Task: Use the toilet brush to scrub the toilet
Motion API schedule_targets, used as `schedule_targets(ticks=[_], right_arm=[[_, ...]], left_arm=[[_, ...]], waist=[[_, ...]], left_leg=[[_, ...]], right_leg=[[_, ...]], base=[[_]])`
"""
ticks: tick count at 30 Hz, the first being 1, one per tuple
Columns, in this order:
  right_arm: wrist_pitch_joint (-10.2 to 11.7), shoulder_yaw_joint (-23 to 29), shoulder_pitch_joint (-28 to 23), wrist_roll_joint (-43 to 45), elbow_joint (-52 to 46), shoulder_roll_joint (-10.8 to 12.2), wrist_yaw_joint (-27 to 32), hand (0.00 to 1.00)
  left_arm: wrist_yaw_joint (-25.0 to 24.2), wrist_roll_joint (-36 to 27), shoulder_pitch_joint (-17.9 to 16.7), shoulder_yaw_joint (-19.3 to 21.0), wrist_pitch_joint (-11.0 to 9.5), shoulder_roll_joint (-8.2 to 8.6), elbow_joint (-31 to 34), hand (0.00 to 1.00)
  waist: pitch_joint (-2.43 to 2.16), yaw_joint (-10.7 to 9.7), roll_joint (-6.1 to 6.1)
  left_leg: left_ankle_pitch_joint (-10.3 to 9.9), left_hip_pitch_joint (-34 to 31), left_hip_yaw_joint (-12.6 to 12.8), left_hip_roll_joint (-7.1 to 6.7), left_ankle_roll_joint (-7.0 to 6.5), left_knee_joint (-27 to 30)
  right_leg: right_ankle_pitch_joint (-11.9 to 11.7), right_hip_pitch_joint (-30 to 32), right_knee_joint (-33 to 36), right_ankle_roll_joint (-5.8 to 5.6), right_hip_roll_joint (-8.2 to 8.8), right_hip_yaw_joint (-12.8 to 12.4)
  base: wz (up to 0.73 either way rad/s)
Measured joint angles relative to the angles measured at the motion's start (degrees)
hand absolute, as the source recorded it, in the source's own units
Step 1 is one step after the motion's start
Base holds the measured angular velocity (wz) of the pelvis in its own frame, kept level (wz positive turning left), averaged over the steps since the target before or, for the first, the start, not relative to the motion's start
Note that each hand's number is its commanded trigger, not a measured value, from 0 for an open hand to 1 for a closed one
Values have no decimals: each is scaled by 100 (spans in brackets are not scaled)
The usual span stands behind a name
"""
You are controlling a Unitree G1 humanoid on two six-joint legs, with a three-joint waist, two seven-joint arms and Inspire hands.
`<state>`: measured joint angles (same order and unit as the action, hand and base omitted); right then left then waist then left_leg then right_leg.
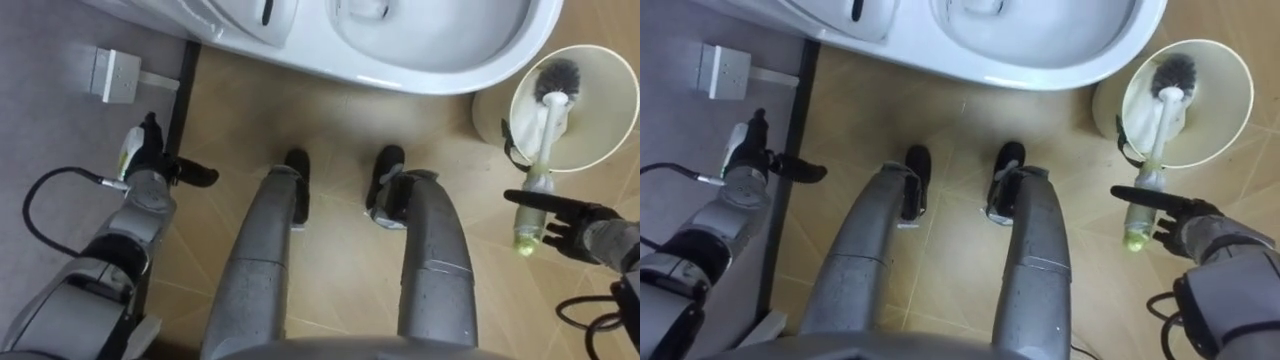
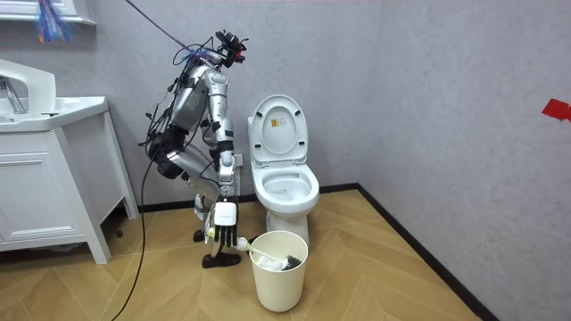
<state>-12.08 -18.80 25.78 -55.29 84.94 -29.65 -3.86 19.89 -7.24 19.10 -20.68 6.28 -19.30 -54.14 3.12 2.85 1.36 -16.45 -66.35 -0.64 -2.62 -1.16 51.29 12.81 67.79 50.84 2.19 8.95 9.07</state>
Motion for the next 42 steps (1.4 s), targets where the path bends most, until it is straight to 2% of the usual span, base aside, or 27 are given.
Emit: schedule_targets(ticks=[8,9,12,15,19,26,33,37,42], right_arm=[[0,-21,-14,-95,1,12,-10,0],[0,-22,-23,-85,5,14,-20,0],[2,-21,-60,-72,10,13,-81,0],[0,-51,-150,-64,9,11,-116,0],[0,-243,-238,-65,8,12,-113,0],[9,-254,-232,-62,6,25,-92,0],[13,-427,-83,183,4,26,-25,0],[30,-711,43,182,4,15,-47,0],[33,-740,109,184,5,15,-69,0]], left_arm=[[3,-5,-106,-100,3,-152,86,0],[3,-2,-127,-100,4,-156,127,0],[3,-2,-136,-101,10,-158,132,0],[4,-3,-170,-103,36,-158,135,0],[115,-8,-216,-126,84,-166,288,0],[196,-5,-269,-148,80,-165,342,0],[192,-2,-191,-154,81,-162,346,0],[168,3,-82,-213,70,-160,340,0],[56,28,-24,-229,5,-160,371,0]], waist=[[-4,4,-4],[-21,6,-4],[-28,7,-6],[-63,17,-16],[-63,57,-17],[-62,107,-19],[-59,229,-17],[-57,256,-20],[-46,253,-37]], left_leg=[[-2,102,-3,11,-24,60],[2,122,-3,11,-32,59],[6,200,-4,12,-40,57],[12,221,-2,12,-50,48],[16,211,4,11,-56,44],[0,168,3,12,-26,27],[14,-271,18,-18,-55,172],[-78,-535,19,-19,-52,423],[-146,-652,47,-24,-31,545]], right_leg=[[-44,-142,-21,-18,-2,21],[-49,-167,-32,-25,-3,21],[-56,-258,-57,-33,-6,23],[-67,-287,-78,-41,-9,20],[-71,-276,-77,-48,-6,15],[-69,-226,-76,-46,-8,16],[-43,248,125,-34,20,-36],[39,508,374,-6,53,-40],[103,642,511,-13,72,-80]], base=[[0],[0],[0],[0],[0],[0],[1],[0],[0]])
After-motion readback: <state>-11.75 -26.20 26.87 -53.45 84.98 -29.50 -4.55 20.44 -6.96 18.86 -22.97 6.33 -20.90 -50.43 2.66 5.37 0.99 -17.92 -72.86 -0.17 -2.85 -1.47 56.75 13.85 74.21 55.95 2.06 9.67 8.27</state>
